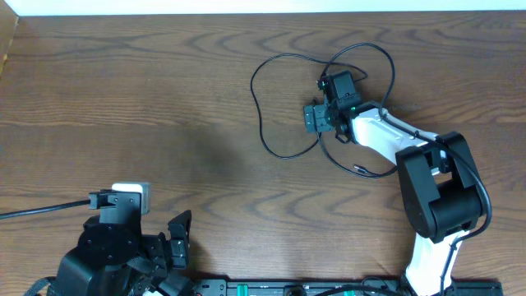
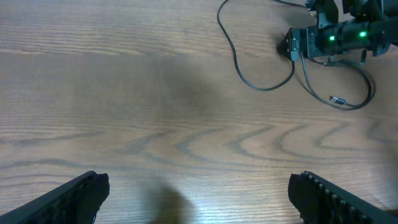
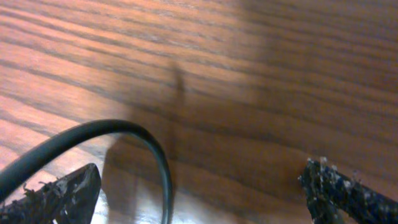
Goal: Untangle cables
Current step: 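Drag the black cable right with the right gripper to straighten it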
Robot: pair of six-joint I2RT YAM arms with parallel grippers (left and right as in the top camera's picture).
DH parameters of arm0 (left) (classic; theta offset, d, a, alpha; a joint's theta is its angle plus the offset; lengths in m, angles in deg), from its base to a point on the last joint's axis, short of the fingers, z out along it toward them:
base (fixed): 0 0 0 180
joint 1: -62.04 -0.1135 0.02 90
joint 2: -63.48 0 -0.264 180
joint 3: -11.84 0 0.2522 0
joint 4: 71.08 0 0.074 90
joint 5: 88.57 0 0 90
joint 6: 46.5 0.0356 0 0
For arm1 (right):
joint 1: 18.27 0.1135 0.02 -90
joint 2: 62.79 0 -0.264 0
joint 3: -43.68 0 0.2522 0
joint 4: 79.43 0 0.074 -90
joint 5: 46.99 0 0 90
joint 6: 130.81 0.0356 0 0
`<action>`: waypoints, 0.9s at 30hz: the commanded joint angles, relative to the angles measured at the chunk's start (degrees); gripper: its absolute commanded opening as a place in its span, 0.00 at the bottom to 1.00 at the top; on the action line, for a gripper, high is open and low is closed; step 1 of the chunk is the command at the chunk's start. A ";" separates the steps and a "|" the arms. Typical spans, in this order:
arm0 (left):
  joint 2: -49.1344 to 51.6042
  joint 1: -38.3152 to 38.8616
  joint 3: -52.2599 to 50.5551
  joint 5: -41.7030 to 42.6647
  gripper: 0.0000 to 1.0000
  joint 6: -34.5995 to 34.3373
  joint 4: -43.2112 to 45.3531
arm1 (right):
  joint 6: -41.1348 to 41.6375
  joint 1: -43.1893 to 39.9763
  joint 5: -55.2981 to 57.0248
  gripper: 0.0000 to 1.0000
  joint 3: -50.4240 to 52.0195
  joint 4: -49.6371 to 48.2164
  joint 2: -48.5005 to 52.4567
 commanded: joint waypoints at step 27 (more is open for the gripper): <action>0.13 -0.28 0.13 0.76 0.98 -0.70 -0.17 | -8.28 -1.57 -2.10 0.01 -14.12 20.13 -21.84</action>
